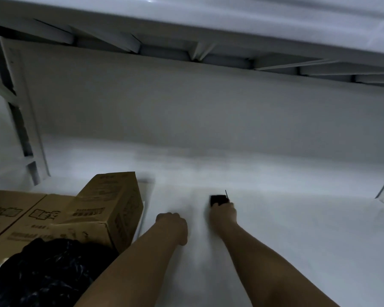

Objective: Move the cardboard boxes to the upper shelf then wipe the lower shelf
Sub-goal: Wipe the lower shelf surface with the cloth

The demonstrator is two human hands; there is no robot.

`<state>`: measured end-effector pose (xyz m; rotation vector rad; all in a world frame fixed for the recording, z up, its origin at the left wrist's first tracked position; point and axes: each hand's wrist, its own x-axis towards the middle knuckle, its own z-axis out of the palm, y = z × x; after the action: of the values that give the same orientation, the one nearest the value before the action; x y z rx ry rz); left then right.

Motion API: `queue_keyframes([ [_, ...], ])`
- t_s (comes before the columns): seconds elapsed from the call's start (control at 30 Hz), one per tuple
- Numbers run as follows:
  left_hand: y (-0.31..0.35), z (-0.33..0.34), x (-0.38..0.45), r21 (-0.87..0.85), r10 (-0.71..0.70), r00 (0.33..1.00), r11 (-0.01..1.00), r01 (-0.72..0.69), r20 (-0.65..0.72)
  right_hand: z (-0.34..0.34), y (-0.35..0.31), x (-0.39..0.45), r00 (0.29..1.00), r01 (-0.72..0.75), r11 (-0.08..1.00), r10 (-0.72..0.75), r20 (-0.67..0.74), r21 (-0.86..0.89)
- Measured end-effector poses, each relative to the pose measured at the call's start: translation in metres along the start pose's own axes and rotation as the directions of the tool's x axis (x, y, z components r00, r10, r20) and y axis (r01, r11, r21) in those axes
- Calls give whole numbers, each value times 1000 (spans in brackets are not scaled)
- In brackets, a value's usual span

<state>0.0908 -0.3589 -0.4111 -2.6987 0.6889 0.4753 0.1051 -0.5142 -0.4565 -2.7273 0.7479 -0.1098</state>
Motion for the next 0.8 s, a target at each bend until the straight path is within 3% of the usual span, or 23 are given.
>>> queue_keyframes([
  [0.17,-3,5,3,3,-14,997,1000,13,74,-4,-1,-2,995,47,961,-69,72,274],
  [0.27,-5,7,2,20,-15,998,1000,14,63,-11,22,2,999,49,987,-51,8,151],
  [0.37,-7,7,-2,35,-13,997,999,11,71,-17,44,-1,996,-67,998,66,-62,-14],
  [0.43,-8,7,-4,40,-16,997,999,13,80,-15,51,-1,985,-174,983,172,-33,-58],
  [0.53,-11,7,-6,45,-31,996,999,27,88,-14,41,-3,980,-183,964,195,44,-192],
  [0.73,-16,4,-9,49,-27,992,999,21,125,9,-18,-17,996,-78,993,81,37,-88],
  [0.8,-19,3,-8,46,-29,990,999,23,135,16,-35,-22,996,75,989,-69,53,-125],
])
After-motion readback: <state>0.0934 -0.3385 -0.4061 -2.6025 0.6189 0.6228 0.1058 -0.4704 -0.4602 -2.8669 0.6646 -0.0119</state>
